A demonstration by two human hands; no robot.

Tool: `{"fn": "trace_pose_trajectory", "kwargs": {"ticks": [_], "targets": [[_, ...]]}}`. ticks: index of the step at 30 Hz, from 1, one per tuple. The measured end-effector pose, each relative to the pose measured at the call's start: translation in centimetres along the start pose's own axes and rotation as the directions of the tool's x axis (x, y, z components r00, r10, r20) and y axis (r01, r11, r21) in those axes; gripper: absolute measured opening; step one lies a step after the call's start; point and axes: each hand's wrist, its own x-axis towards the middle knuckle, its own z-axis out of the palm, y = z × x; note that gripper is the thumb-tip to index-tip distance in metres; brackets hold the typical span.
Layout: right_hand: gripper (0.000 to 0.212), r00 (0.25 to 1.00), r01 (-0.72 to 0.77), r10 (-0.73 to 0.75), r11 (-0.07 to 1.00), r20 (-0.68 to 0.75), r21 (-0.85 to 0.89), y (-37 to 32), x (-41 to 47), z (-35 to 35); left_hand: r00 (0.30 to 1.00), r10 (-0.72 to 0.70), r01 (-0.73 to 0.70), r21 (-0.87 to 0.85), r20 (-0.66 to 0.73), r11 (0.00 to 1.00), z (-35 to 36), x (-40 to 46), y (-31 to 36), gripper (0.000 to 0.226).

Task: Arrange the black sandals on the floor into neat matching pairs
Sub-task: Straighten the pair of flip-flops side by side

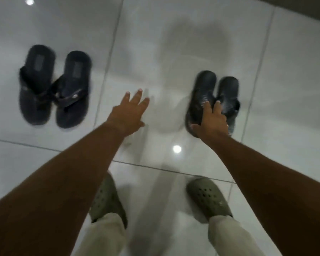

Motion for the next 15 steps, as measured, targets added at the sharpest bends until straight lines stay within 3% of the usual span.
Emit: {"fn": "trace_pose_trajectory", "kwargs": {"ticks": [6,10,15], "targets": [[0.085,0.999,-0.001,0.0,1.0,0.05,0.016,10.2,3.9,0.0,0.989,0.135,-0.129,-0.098,0.056,0.987,2.4,7.4,15.2,0.087],[0.081,0.991,-0.016,0.012,1.0,0.131,0.025,12.4,5.9,2.1,0.982,0.15,-0.15,-0.01,0.118,0.989,4.6,10.3,18.8,0.08],[0.067,0.998,0.056,-0.056,0.998,0.012,0.003,13.6,7.7,4.4,0.988,0.152,-0.152,-0.023,-0.012,0.988,6.9,12.4,20.7,0.06]]}}
